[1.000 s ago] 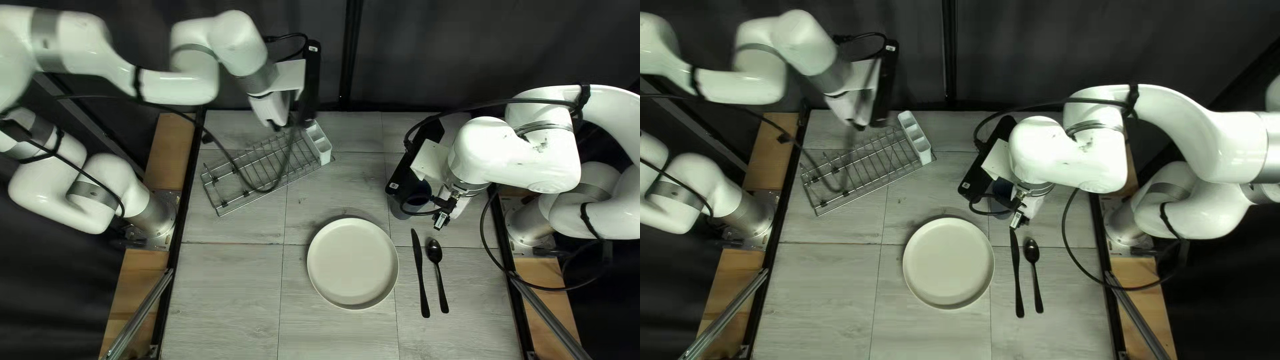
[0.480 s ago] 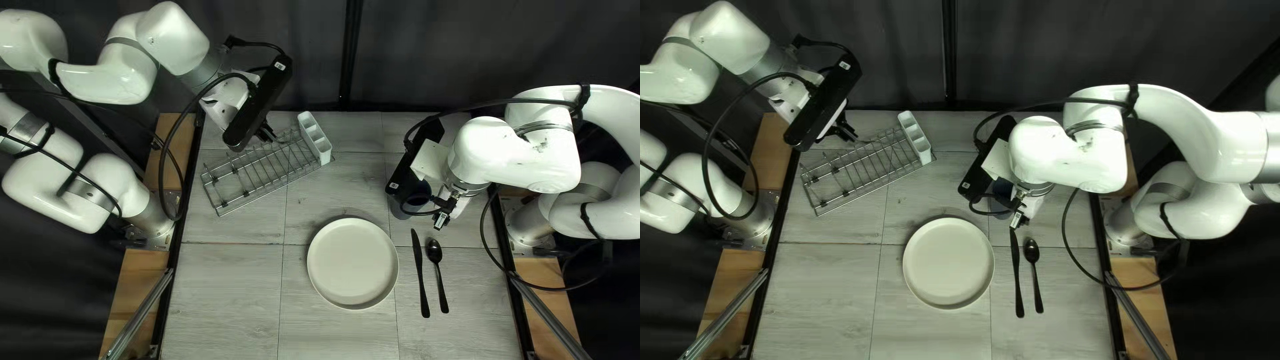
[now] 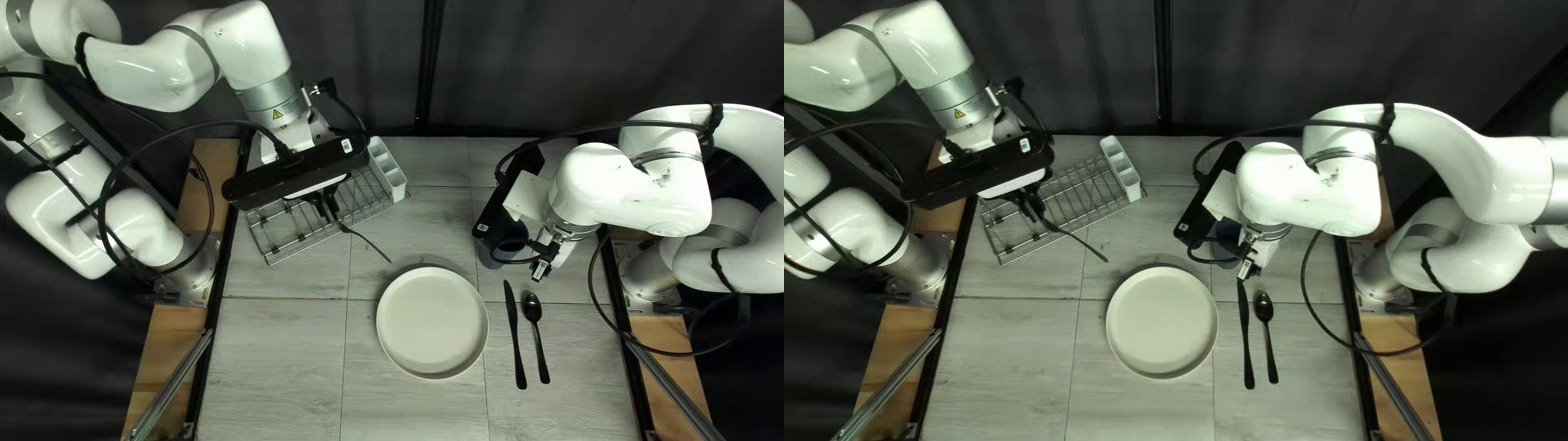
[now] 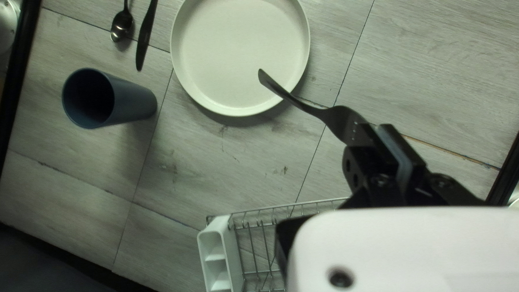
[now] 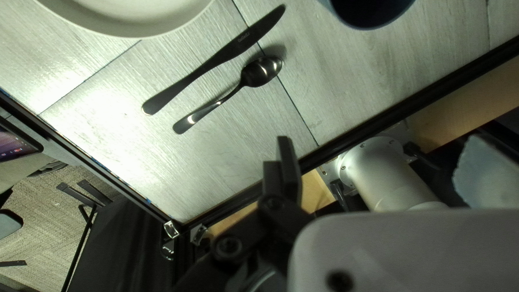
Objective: Pick up and place plate onto table. Place down one fork to the left of the plate. Place spoon and knife to the right of the plate. Place cup above the knife and spoon
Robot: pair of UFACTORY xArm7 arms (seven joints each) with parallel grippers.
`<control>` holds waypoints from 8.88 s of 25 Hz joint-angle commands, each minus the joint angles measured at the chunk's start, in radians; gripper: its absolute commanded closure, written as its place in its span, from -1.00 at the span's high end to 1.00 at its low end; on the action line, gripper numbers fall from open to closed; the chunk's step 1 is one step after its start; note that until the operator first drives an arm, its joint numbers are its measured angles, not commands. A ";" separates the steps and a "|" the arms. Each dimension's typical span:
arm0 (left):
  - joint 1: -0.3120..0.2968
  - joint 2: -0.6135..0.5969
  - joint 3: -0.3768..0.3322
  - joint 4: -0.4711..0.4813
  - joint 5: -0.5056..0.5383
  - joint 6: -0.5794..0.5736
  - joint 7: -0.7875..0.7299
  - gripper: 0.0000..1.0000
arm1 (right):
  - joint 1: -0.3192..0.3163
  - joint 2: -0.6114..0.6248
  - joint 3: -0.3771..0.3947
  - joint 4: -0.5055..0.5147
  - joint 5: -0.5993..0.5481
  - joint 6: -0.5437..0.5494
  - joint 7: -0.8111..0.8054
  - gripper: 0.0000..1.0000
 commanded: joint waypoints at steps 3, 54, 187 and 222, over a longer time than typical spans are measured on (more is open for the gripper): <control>-0.173 -0.265 0.144 0.138 -0.089 0.092 0.232 -1.00 | 0.000 0.000 0.000 0.000 0.000 0.000 0.000 1.00; 0.045 0.164 -0.228 -0.059 0.277 0.137 0.045 -1.00 | 0.000 0.000 0.000 0.000 0.000 0.000 0.000 1.00; 0.292 0.319 -0.418 0.067 0.306 0.366 -0.254 1.00 | 0.064 0.066 0.084 -0.153 -0.137 -0.475 0.069 -1.00; 0.292 0.319 -0.418 0.067 0.306 0.366 -0.254 1.00 | 0.325 0.866 0.088 0.383 -0.617 -0.629 1.182 -1.00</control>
